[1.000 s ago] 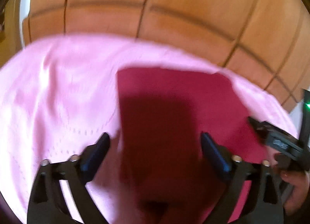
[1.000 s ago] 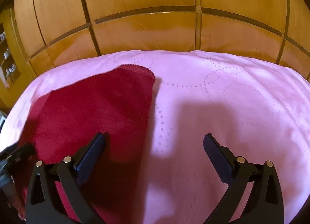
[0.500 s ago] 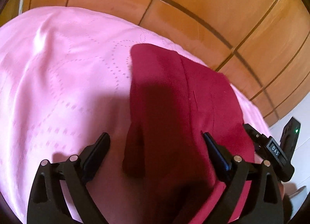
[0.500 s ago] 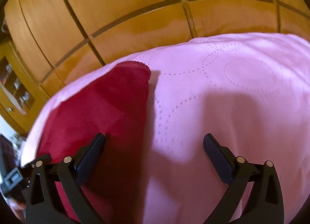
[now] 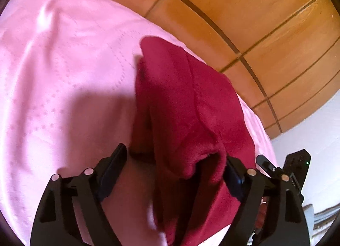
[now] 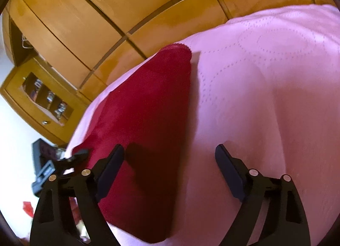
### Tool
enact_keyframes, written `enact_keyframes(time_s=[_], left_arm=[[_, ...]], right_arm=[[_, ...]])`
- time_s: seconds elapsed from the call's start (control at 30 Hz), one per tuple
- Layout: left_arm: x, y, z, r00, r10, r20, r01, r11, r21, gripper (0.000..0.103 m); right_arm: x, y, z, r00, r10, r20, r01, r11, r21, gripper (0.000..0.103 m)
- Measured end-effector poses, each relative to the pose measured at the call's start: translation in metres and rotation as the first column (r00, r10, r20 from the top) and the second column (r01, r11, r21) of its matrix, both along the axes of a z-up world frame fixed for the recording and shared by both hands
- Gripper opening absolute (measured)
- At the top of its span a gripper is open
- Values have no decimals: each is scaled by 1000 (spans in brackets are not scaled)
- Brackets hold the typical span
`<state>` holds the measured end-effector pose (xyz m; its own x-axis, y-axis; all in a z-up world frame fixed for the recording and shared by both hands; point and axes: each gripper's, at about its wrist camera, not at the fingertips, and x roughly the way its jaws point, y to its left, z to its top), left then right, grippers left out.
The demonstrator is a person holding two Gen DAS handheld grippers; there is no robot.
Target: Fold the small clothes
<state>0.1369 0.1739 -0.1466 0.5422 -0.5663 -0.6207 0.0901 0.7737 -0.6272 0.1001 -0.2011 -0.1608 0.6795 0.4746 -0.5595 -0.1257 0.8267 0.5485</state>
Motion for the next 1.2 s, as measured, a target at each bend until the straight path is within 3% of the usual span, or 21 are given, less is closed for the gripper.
enact_keyframes(time_s=[0.13,0.27,0.6,0.67,0.83,1.03,1.2], left_arm=[[5,-10,0,999,-43,2,43,998,39,82],[16,-10,-1,998,-59,-17,59,998,21,82],[28,-23,-4,995,-101,0,100,992,76,82],[26,-23,-3,994,-107,6,106,991,85,77],[20,-22,-2,992,-124,24,122,991,55,61],[23,-9,-7,991,-133,19,134,991,-27,62],[25,-18,-5,988,-151,31,150,988,18,64]], right_arm=[[3,5,-5,998,49,-38,-46,997,64,81],[13,13,-7,997,53,-61,-50,998,46,78],[38,21,-11,996,81,-45,-77,993,85,78],[39,22,-11,995,92,-30,-90,993,79,78],[32,21,-12,993,118,23,-119,990,78,78],[25,2,-13,983,176,58,-185,957,225,78],[20,-3,-13,980,192,54,-199,949,244,78]])
